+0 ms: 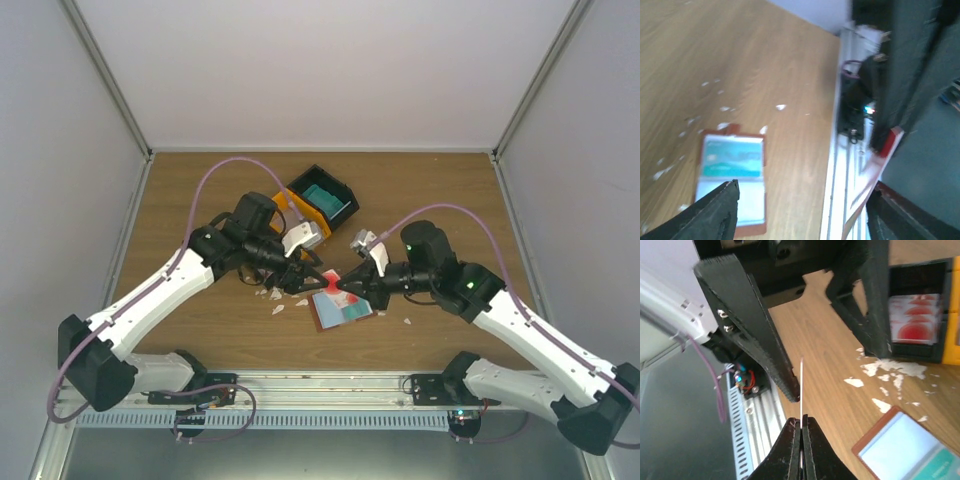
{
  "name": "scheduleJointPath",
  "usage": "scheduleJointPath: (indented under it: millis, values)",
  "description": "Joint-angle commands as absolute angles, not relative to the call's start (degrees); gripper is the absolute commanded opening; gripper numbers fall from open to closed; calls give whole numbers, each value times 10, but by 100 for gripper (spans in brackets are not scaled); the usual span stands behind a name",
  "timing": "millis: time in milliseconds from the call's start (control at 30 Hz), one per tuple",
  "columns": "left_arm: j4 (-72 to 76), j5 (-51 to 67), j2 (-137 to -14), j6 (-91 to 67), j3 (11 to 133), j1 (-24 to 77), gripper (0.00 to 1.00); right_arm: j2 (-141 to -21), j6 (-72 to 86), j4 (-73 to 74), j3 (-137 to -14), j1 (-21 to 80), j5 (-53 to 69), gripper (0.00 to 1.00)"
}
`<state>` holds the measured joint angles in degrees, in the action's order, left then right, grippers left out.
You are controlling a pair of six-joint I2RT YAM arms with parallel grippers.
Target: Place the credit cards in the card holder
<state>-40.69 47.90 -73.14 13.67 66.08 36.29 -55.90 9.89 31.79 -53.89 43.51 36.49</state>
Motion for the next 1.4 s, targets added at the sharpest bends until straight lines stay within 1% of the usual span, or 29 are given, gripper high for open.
scheduleJointPath:
  millis: [0,100,167,200,333,400,500,600,700,767,833,967,1133,1300,1333,1367]
  values:
    - [-321,306,-695,0,626,362,72,-532,162,284,-525,436,242,1]
    - [-280,228,-658,-92,567,362,79,-537,205,297,-505,426,172,1]
    - [-243,205,-622,-156,510,364,79,-541,231,295,-479,411,157,0]
    - [-220,195,-604,-190,480,364,78,-543,242,288,-462,401,160,1]
    - [-138,182,-546,-299,376,377,69,-563,259,220,-390,350,222,1]
    - [-109,174,-537,-339,340,389,65,-585,257,180,-368,326,262,1]
    - [-83,163,-552,-382,306,403,62,-627,253,134,-348,298,318,0]
    - [-70,149,-588,-402,289,415,56,-678,254,121,-342,282,320,0]
    - [-58,143,-629,-409,283,427,51,-703,254,134,-347,274,275,1]
    - [-48,142,-654,-414,282,434,49,-712,251,158,-356,273,239,0]
    - [-34,145,-678,-419,283,440,48,-717,245,165,-356,272,232,1]
    - [-21,136,-724,-430,290,451,47,-747,228,160,-352,272,260,1]
    - [-39,112,-780,-462,306,460,42,-789,221,152,-346,272,288,0]
    - [-35,115,-826,-476,312,470,40,-797,226,130,-328,272,334,0]
    - [-33,114,-844,-474,317,477,37,-801,231,114,-322,272,350,1]
    - [-32,113,-850,-472,319,479,35,-804,233,108,-320,272,353,1]
